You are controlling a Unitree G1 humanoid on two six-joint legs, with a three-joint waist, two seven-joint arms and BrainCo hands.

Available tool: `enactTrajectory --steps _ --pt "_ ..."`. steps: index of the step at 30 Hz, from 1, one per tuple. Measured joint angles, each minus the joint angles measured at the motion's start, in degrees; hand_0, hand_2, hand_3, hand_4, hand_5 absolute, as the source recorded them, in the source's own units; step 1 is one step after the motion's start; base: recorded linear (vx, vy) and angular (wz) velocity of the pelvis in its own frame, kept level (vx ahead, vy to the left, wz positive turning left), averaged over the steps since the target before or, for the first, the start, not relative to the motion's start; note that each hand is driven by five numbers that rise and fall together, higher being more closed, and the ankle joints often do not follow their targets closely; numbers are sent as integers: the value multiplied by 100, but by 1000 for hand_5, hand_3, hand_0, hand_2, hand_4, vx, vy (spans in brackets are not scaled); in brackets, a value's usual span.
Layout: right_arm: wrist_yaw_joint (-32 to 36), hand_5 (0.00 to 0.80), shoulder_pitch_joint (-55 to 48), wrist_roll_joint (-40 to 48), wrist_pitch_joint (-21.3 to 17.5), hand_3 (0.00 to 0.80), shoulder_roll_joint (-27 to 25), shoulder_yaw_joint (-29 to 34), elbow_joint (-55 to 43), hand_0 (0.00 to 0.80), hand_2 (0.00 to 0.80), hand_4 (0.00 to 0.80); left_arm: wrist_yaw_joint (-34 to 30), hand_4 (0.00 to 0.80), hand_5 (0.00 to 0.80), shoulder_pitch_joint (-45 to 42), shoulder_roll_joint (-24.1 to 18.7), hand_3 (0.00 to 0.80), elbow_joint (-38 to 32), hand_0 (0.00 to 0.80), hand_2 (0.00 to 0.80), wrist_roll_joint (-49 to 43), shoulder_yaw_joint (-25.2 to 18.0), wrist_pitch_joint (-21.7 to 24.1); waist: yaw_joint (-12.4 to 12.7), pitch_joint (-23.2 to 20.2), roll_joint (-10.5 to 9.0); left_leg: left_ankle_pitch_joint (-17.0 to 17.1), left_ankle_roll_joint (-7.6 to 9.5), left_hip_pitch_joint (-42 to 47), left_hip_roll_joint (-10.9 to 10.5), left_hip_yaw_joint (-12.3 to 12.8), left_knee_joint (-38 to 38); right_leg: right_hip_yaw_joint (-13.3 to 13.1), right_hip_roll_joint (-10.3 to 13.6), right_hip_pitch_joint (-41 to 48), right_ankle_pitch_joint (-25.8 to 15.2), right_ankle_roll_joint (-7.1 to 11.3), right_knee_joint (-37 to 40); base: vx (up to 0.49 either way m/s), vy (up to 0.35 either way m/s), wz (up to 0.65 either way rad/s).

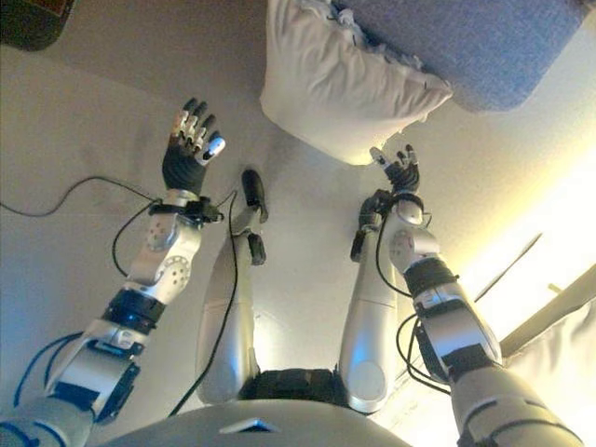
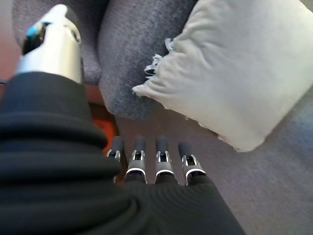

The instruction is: Pick up the cushion and take it to the sofa

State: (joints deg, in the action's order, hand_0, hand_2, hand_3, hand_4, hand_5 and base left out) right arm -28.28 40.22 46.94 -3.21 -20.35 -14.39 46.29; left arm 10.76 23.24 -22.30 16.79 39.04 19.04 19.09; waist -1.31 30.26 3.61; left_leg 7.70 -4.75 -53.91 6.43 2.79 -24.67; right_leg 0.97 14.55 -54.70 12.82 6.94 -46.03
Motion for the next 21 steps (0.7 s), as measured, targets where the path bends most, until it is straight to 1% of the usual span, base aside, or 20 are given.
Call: enactTrajectory --steps 3,7,10,11,14,19,21 --pt "-181 0 308 104 -61 0 -20 269 426 0 0 0 1 0 0 14 -35 0 -35 0 0 62 -1 76 106 6 22 0 -1 -107 -34 -11 -31 17 54 -126 31 8 -100 24 -29 8" --pt "-148 0 595 97 -112 0 -76 269 489 0 0 0 5 0 0 -28 -126 0 -106 0 0 128 1 97 124 13 94 -7 -9 -222 -77 -103 -133 87 112 -184 112 -31 -232 19 -37 11" --pt "-97 0 734 107 -115 0 -245 280 536 0 0 0 -16 0 0 -44 -201 0 -340 0 0 129 -4 100 244 6 112 -19 -25 -311 -80 -136 -231 112 139 -276 164 -60 -384 18 -60 7" --pt "-70 0 795 110 -122 0 -297 300 615 0 0 0 -44 0 0 -74 -265 0 -400 0 0 131 -4 101 246 7 120 -23 -28 -354 -79 -138 -285 123 161 -313 203 -67 -464 22 -70 15" --pt "114 0 901 129 -181 0 -443 489 853 0 0 0 -129 0 0 -127 -387 0 -442 0 0 309 -8 97 389 7 134 -31 -39 -442 -68 -157 -359 141 175 -394 256 -99 -608 12 -83 8" --pt "659 0 1029 342 -144 0 -750 509 1179 0 0 0 -355 0 0 -299 -544 0 -459 0 0 543 -55 23 429 5 166 -51 -63 -597 -83 -300 -546 272 207 -410 338 -111 -762 16 -99 10" --pt "879 0 1031 495 -110 0 -897 605 1365 0 0 0 -444 0 0 -326 -589 0 -484 0 0 568 -73 15 528 5 167 -56 -69 -606 -90 -303 -591 281 235 -421 391 -125 -853 12 -97 11"
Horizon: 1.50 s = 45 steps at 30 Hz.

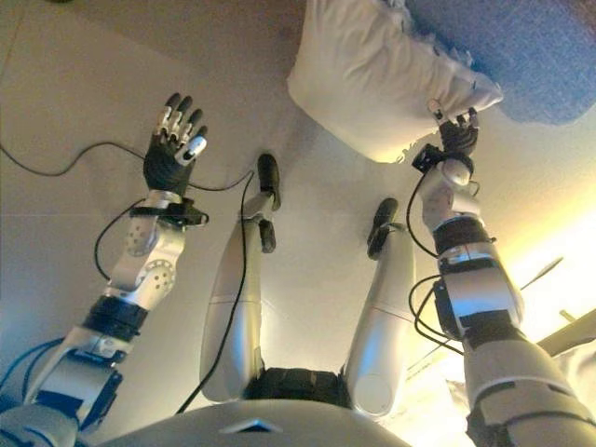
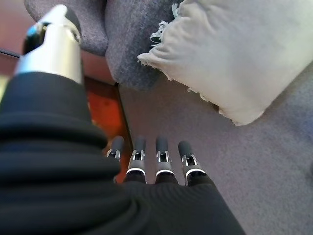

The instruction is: Pick up the cushion and take it to the sofa

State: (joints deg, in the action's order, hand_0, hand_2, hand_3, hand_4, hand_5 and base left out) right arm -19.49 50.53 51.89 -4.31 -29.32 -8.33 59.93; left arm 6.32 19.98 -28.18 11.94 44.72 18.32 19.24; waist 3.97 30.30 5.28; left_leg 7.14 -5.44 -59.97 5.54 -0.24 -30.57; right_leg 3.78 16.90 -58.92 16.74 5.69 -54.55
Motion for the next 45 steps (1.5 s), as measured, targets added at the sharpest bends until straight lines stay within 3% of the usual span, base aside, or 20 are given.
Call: enactTrajectory --steps 12,27,45 --pt "770 0 291 405 397 0 -334 95 756 0 0 0 -412 0 0 -241 -236 0 -423 0 0 230 -352 -216 201 -6 48 -112 -48 -334 -58 -146 -456 149 139 -158 273 -40 -462 25 -48 9" --pt "602 0 280 747 393 0 -276 324 780 0 0 0 -480 0 0 -316 -329 0 -605 0 0 364 -386 -276 278 -4 110 -148 -119 -680 -50 -227 -596 158 145 -523 394 -141 -748 -8 -9 1" --pt "110 0 -334 838 389 0 -247 619 1014 0 0 0 -523 0 0 -419 -335 0 -602 0 0 398 -379 -134 251 -6 121 -251 -114 -746 -6 -207 -785 158 130 -532 453 -115 -766 9 -4 0"
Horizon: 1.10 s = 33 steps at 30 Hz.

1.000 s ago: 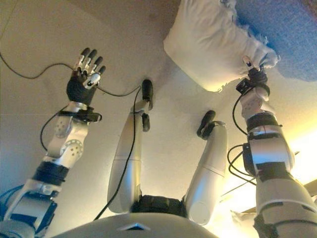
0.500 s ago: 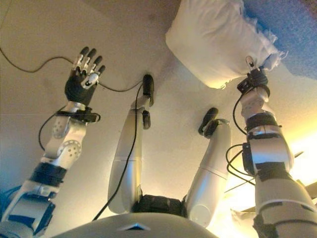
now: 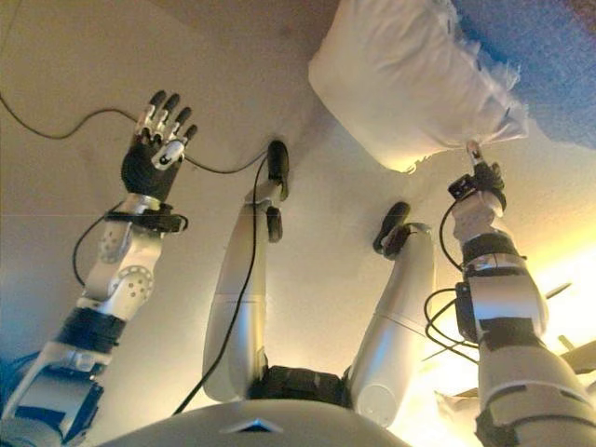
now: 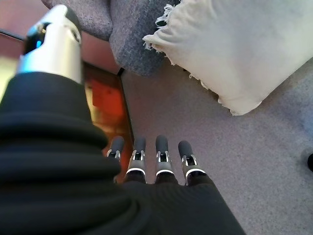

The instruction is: Pick up the cushion and take it to the sofa

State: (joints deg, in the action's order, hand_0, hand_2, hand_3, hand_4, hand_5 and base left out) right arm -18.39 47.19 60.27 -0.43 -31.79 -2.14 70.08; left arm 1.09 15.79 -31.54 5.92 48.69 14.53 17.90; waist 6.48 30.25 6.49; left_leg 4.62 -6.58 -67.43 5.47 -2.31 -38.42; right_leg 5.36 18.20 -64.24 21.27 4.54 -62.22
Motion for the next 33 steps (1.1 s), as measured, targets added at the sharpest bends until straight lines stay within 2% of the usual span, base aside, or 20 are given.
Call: enactTrajectory --steps 3,4,5,12,24,31,32,33 --pt "0 0 -39 -2 15 0 -12 65 27 0 0 0 -6 0 0 -21 -6 0 -9 0 0 52 -1 31 8 0 2 -3 20 -14 -1 0 -45 -10 -2 8 -31 56 -10 26 -44 -1" --pt "21 0 -32 -3 14 0 -9 72 42 0 0 0 -3 0 0 -20 -4 0 -16 0 0 55 -1 29 -19 -1 3 -47 4 -12 3 -16 -61 0 -3 18 7 13 -12 0 0 0" --pt "26 0 -38 -4 20 0 -8 72 14 0 0 0 -7 0 0 -25 -7 0 -21 0 0 54 0 31 4 -3 2 -35 25 -13 3 -13 -84 -4 -11 25 -20 58 -20 0 0 0" --pt "67 0 89 -58 15 0 -24 69 -5 0 0 0 0 0 0 -47 -14 0 -17 0 0 56 1 32 34 -1 3 -63 11 -35 1 -9 -109 -16 2 4 -1 22 -55 0 0 0" --pt "613 0 449 -163 -191 0 -111 -100 -203 0 0 0 -43 0 0 -57 -105 0 -44 0 0 188 -132 -48 79 1 2 -126 6 -235 -76 -61 -389 -21 22 -151 73 12 -265 3 -3 1" --pt "741 0 419 -163 -171 0 -157 -97 -205 0 0 0 -242 0 0 -114 -113 0 -50 0 0 281 -281 -131 73 3 -1 -375 -48 -383 -85 -90 -1089 -126 155 -229 412 -41 -1004 53 -30 8" --pt "777 0 396 -162 -157 0 -160 -98 -204 0 0 0 -270 0 0 -175 -112 0 -51 0 0 280 -281 -143 57 4 -2 -543 30 -426 -97 -93 -1436 -140 203 -246 465 -38 -1131 27 -35 -1" --pt "805 0 327 -162 -142 0 -165 -96 -214 0 0 0 -282 0 0 -247 -112 0 -52 0 0 280 -280 -179 60 5 1 -726 8 -471 -92 -106 -1711 -172 191 -252 558 3 -1326 21 -39 1"
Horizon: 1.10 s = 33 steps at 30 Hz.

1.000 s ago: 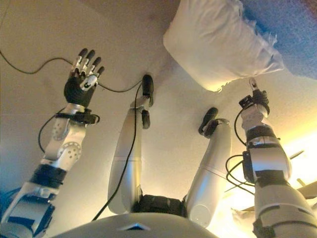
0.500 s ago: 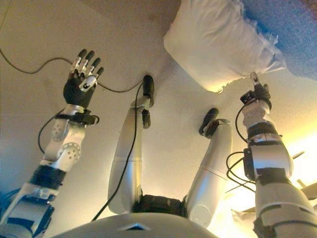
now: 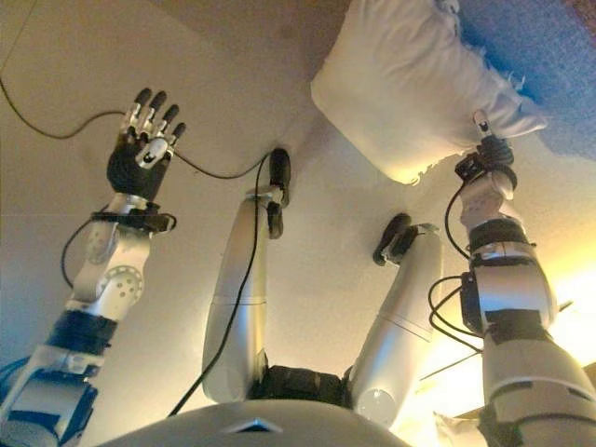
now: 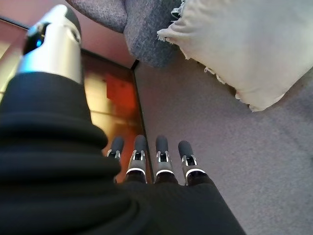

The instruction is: Pick up the cushion and take it to the sofa

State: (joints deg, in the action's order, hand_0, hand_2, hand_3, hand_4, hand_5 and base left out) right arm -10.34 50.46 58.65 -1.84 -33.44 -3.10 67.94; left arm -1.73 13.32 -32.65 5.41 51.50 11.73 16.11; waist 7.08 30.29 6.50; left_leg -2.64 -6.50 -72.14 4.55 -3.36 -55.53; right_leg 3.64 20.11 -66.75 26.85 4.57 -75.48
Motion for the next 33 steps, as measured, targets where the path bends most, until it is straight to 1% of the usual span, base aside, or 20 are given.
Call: enactTrajectory --steps 1,3,4,5,7,12,18,19,21,22,23,24,28,31,33 --pt "10 0 -63 0 12 0 -43 0 8 0 0 0 -7 0 0 8 10 0 1 0 0 0 2 -33 -13 -3 4 -37 9 -42 1 13 -105 -34 5 -11 61 32 -107 15 -40 7" --pt "10 0 -81 0 51 0 -116 2 33 0 0 0 -41 0 0 41 9 0 1 0 0 1 -23 -45 1 -2 2 -39 6 -143 -4 15 -77 -43 12 -78 66 19 -130 10 -39 21" --pt "10 0 -84 1 75 0 -129 9 32 0 0 0 -56 0 0 17 8 0 2 0 0 1 -42 -71 0 2 -3 -54 -12 -182 -13 20 -155 -48 48 -108 84 -2 -168 6 -32 13" --pt "11 0 -96 2 102 0 -133 9 32 0 0 0 -64 0 0 -58 9 0 1 0 0 1 -59 -77 2 2 -3 -116 19 -203 -23 10 -361 -68 86 -123 135 0 -279 0 0 0" --pt "13 0 -108 1 109 0 -158 13 28 0 0 0 -94 0 0 -154 8 0 2 0 0 1 -114 -91 3 0 1 -206 54 -253 -25 35 -538 -153 73 -161 238 88 -468 0 0 0" --pt "26 0 -89 -85 227 0 -203 -6 29 0 0 0 -114 0 0 -166 4 0 2 0 0 4 -218 -173 34 4 -4 -249 45 -285 -65 11 -681 -155 112 -167 321 64 -630 11 -24 5" --pt "105 0 -89 -337 312 0 -255 -122 26 0 0 0 -164 0 0 -177 -2 0 -22 0 0 162 -226 -346 28 4 -4 -263 38 -317 14 9 -818 -166 117 -179 427 13 -836 18 -25 2" --pt "103 50 -89 -384 320 50 -276 -132 25 50 50 50 -164 0 0 -177 -2 0 -25 0 0 164 -227 -354 32 4 -4 -263 37 -332 21 9 -830 -163 119 -191 445 12 -865 30 -58 6" --pt "58 355 -83 -409 327 355 -323 -135 22 355 355 355 -164 0 0 -197 -6 0 -51 0 0 167 -251 -395 47 4 -4 -263 37 -375 35 10 -858 -155 129 -227 473 -6 -923 36 -62 5" --pt "17 464 -74 -420 331 464 -346 -135 23 464 464 464 -164 0 0 -216 -6 0 -61 0 0 171 -280 -422 58 4 -5 -263 37 -392 37 9 -873 -155 133 -248 484 -17 -947 51 -66 2" --pt "-10 543 -73 -447 338 543 -356 -134 31 543 543 543 -168 0 0 -247 -7 0 -68 0 0 175 -334 -455 57 4 -5 -263 36 -401 40 8 -907 -156 133 -253 505 -17 -986 55 -67 1" --pt "-22 800 -73 -518 344 800 -373 -134 55 800 800 800 -169 0 0 -279 -8 0 -79 0 0 176 -401 -465 52 4 -5 -283 9 -410 44 5 -965 -156 142 -253 545 -17 -1043 50 -68 4" --pt "-61 800 -63 -630 457 800 -461 -232 68 800 800 800 -211 0 0 -293 -24 0 -95 0 0 203 -475 -466 74 7 0 -294 -4 -464 27 -10 -1069 -145 208 -269 655 -31 -1207 40 -55 10" --pt "-124 800 -52 -619 511 800 -470 -236 69 800 800 800 -262 0 0 -330 -25 0 -120 0 0 228 -476 -466 176 9 9 -295 -6 -501 27 -11 -1081 -151 219 -317 705 -55 -1278 20 -15 6" --pt "-131 800 -2 -617 510 800 -472 -236 82 800 800 800 -324 0 0 -410 -44 0 -204 0 0 248 -493 -466 192 10 12 -294 -6 -575 26 -9 -1041 -141 232 -383 713 -74 -1282 27 -23 10"
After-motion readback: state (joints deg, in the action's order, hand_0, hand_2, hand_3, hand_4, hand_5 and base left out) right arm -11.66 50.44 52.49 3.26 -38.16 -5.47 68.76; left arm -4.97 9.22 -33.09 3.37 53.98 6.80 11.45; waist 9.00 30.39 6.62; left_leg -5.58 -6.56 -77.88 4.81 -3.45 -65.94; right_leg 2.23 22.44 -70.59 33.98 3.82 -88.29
